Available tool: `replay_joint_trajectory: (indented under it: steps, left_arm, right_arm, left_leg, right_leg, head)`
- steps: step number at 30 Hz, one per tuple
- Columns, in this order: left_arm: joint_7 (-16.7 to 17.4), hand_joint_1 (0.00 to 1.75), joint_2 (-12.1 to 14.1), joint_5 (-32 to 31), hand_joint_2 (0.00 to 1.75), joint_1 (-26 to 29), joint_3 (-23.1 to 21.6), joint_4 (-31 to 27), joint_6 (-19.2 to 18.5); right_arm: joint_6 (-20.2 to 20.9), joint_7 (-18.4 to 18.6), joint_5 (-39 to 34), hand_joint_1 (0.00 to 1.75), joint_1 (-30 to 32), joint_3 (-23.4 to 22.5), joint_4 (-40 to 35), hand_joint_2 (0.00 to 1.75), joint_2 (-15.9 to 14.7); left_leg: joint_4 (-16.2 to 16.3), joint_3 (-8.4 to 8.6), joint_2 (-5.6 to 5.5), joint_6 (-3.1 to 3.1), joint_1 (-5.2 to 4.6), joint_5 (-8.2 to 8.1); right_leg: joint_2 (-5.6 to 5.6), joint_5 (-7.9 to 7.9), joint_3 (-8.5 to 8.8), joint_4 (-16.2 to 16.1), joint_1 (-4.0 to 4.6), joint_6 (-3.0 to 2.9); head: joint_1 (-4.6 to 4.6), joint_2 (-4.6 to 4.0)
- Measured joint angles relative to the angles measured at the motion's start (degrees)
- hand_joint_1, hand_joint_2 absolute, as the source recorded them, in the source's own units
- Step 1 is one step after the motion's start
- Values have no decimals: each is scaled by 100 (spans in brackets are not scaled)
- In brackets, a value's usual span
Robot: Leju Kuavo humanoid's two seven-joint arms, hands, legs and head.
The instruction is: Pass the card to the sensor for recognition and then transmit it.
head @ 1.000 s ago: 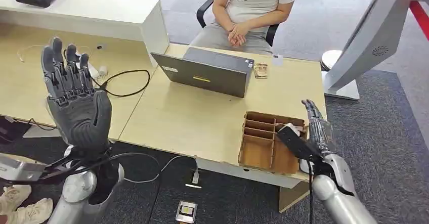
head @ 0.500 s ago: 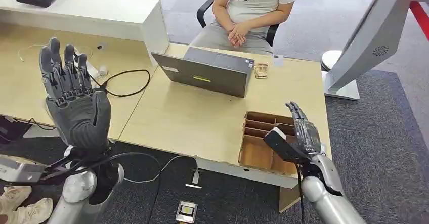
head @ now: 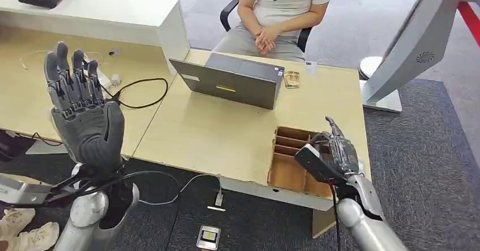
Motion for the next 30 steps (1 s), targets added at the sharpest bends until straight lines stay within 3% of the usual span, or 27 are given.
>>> replay_joint_trajectory:
  steps: [16, 30]
  left_arm:
    - [59, 0, 9, 50, 175, -128, -65, 0, 83]
    - [24, 0, 11, 48, 175, -139, -122, -2, 164]
  right_arm:
    - [-203, -67, -35, 175, -185, -9, 591, 175, -22]
    - [-564, -157, -157, 175, -151, -57, 393, 175, -9]
  left_leg:
    - [1, 12, 0, 2, -1, 2]
    - [1, 12, 0, 1, -1, 2]
  right_leg:
    - [-2, 1, 16, -1, -1, 1]
    - [-1, 2, 15, -1, -1, 2]
  head:
    - [0, 0]
    - [0, 0]
